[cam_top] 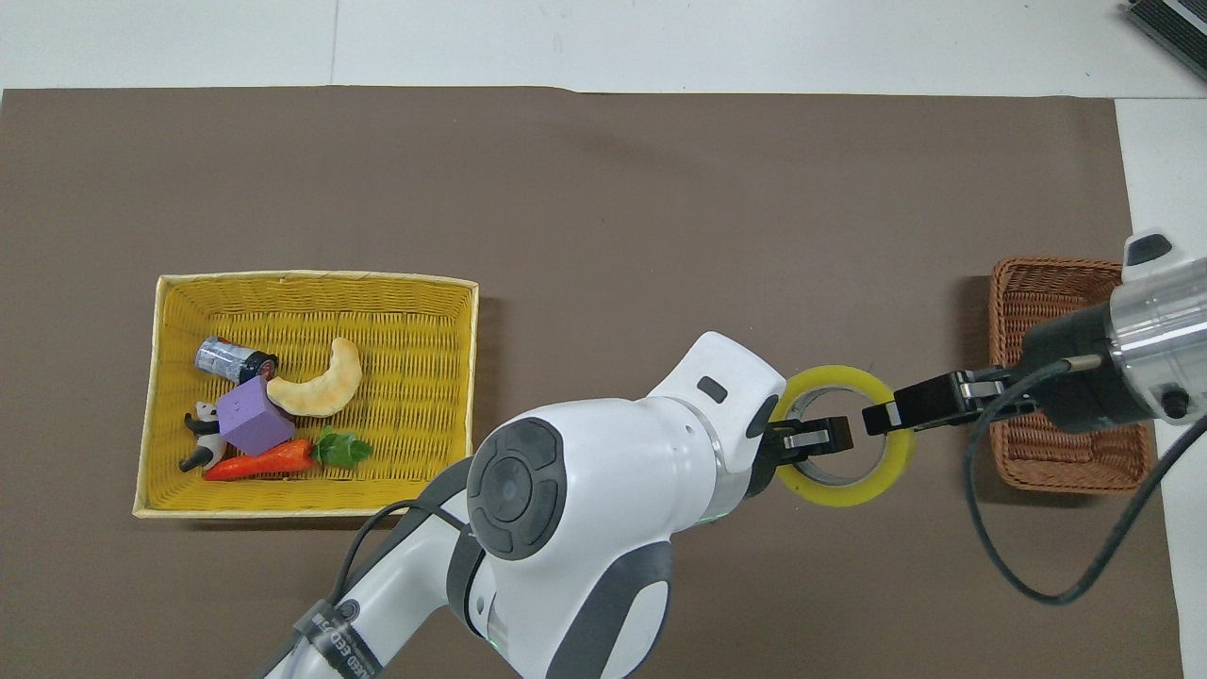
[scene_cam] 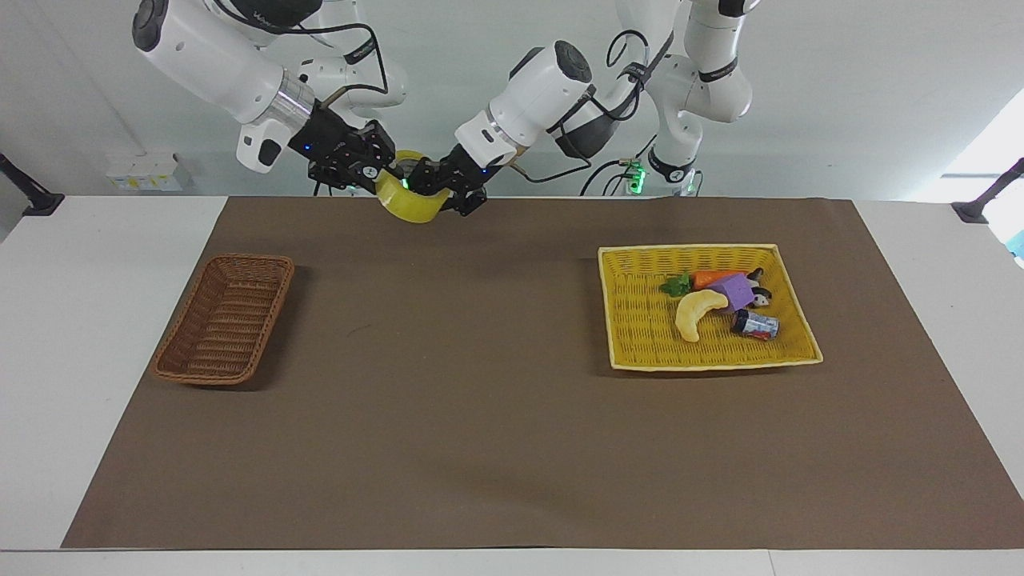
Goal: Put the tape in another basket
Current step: 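Close the right gripper on the tape rim beside the left gripper, then open the left gripper and pull the tape toward the basket with the right gripper, then lower the tape into the wicker basket while the left gripper withdraws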
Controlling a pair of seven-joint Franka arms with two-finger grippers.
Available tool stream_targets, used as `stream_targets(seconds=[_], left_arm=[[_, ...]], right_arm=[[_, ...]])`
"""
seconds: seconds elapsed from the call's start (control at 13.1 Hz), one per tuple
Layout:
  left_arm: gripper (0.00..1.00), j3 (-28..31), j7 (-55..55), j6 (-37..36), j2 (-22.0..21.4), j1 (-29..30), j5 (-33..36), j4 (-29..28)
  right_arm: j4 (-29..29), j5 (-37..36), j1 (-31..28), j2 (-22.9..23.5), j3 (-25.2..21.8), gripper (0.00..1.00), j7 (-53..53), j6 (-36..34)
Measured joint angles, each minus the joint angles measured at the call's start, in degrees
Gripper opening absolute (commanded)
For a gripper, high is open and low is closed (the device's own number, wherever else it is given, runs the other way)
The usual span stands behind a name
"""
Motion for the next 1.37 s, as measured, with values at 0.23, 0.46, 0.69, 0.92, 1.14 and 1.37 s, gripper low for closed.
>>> stream_targets(seconds=[0.23, 0.46, 0.69, 0.92, 1.14, 1.37], left_arm=[[1.0, 0.1, -1.3, 0.0, -1.2, 0.0, -0.4, 0.8], [1.0, 0.2, -5.3, -0.3, -2.7, 0.1, -0.5, 0.8], [1.0, 1.2, -5.6, -6.1, -4.7, 1.5, -0.3, 0.8], [1.0, 1.8, -5.6, -9.1, -5.6, 5.2, 4.6, 0.8], [1.0, 2.0, -1.0, -13.7, -5.4, 11.6, 9.3, 0.8], [1.0, 2.3, 10.7, -20.0, -5.2, 20.9, 9.7, 0.7]], right_arm=[[0.5, 0.0, -0.9, 0.7, -0.2, 0.0, 0.0, -0.6], [0.8, -0.2, -5.0, 0.8, -0.3, 0.0, -2.5, -0.7], [0.9, -1.7, -10.1, 0.8, -0.6, 0.0, -7.7, -0.7], [1.1, -5.0, -14.4, 1.0, -0.8, 0.0, -11.4, -0.4], [1.1, -5.1, -19.6, 3.0, -0.9, 0.0, -18.3, 0.2], [1.6, -4.9, -25.0, 8.4, -1.0, 0.0, -25.8, 3.8]])
